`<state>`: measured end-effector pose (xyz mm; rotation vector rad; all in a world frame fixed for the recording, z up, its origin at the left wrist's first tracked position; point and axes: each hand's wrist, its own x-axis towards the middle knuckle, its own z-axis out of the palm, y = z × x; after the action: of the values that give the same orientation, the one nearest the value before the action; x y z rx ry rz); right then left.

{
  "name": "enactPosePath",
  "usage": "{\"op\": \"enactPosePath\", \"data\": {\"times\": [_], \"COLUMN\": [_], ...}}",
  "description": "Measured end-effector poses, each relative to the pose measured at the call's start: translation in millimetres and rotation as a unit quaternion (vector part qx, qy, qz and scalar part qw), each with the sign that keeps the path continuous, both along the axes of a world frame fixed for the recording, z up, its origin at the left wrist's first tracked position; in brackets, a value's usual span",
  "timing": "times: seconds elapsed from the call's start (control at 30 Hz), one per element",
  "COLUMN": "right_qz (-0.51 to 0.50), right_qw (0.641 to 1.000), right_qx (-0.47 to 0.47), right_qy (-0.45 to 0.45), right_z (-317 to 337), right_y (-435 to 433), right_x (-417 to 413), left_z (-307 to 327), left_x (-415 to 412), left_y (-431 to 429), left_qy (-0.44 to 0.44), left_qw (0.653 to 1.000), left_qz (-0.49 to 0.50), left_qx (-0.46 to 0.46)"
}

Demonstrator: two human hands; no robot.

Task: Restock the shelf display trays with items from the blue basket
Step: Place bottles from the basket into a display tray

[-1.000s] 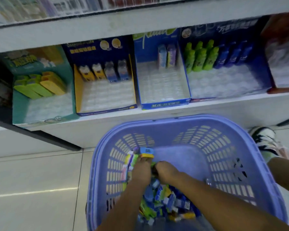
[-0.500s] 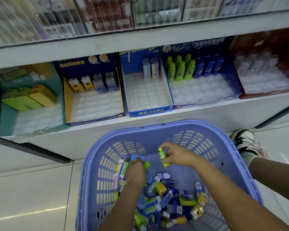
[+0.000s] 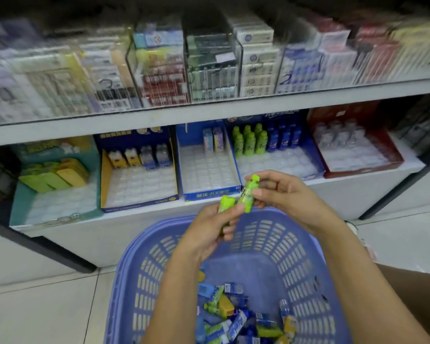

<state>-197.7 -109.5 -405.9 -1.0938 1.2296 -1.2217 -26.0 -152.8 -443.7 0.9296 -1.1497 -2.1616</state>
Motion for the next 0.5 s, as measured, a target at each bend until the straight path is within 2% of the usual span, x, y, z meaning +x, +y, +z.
{"op": "enactPosePath", "data": {"times": [0.1,0.2,0.27,0.4,0.5], "right_qz": [-0.080,-0.143,-0.163,-0.202,-0.247], "right_qw": [0.997,0.989,0.985,0.975,0.950], "right_qx": [-0.020,-0.029,-0.037,-0.042,-0.065], "right_qy": [0.003,0.025,0.040,0.085,0.181], "right_z": [10.3,16.7,19.1,24.5,23.2], "right_y": [-0.5,-2.9,-4.4,-17.4,-48.2], "right_x": [-2.2,-5.5,-8.3,-14.7,-24.4], "left_z": [4.0,9.1,8.6,7.7,9.2], "left_x": [-12.1,-24.4,-31.1,-38.4,-39.3], "left_y": [-1.8,-2.3,-2.8,-4.3,-5.6], "left_qy": [-0.063,-0.113,-0.121,-0.153,-0.133], "left_qw": [0.988,0.955,0.938,0.937,0.960], "left_qz": [0.085,0.139,0.158,0.156,0.169], "left_qx": [-0.115,-0.238,-0.285,-0.273,-0.178]}}
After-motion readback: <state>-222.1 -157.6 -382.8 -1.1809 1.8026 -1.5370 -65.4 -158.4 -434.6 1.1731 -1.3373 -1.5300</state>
